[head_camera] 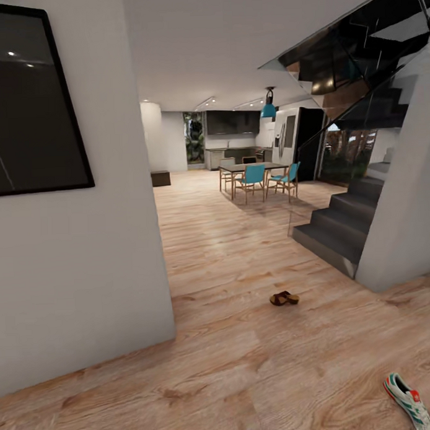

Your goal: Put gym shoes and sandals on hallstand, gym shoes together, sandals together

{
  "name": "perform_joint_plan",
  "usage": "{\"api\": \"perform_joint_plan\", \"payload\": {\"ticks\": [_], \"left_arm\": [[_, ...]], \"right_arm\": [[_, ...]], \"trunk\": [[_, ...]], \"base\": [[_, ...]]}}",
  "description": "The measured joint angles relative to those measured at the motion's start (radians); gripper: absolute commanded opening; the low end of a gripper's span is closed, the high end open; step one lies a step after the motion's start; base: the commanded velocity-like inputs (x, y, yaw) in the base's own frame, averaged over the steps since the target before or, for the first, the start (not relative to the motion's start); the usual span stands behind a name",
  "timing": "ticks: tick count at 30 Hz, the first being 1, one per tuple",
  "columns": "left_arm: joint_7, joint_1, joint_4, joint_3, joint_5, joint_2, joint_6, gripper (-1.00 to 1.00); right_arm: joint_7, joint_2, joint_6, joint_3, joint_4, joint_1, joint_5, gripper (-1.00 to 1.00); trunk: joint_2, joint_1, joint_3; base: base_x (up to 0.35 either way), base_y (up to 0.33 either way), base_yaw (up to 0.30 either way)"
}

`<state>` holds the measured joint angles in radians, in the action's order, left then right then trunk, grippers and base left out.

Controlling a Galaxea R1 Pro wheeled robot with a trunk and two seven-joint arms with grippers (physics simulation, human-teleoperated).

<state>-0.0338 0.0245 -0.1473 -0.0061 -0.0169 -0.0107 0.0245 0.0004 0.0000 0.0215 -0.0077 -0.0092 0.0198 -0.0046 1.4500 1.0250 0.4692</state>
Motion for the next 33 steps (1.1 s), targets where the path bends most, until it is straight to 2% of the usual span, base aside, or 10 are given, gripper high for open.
{"api": "perform_joint_plan", "payload": {"ticks": [7, 33], "left_arm": [[-0.001, 0.0, 0.0, 0.0, 0.0, 0.0, 0.0, 1.0], [-0.004, 0.0, 0.0, 0.001, 0.0, 0.0, 0.0, 1.0]], "right_arm": [[-0.001, 0.0, 0.0, 0.0, 0.0, 0.0, 0.0, 1.0], [-0.001, 0.0, 0.0, 0.0, 0.0, 0.0, 0.0, 1.0]], "trunk": [[0.0, 0.0, -0.002], [0.0, 0.0, -0.002]], "base": [[-0.228, 0.218, -0.112], [-0.21, 0.197, -0.004]]}}
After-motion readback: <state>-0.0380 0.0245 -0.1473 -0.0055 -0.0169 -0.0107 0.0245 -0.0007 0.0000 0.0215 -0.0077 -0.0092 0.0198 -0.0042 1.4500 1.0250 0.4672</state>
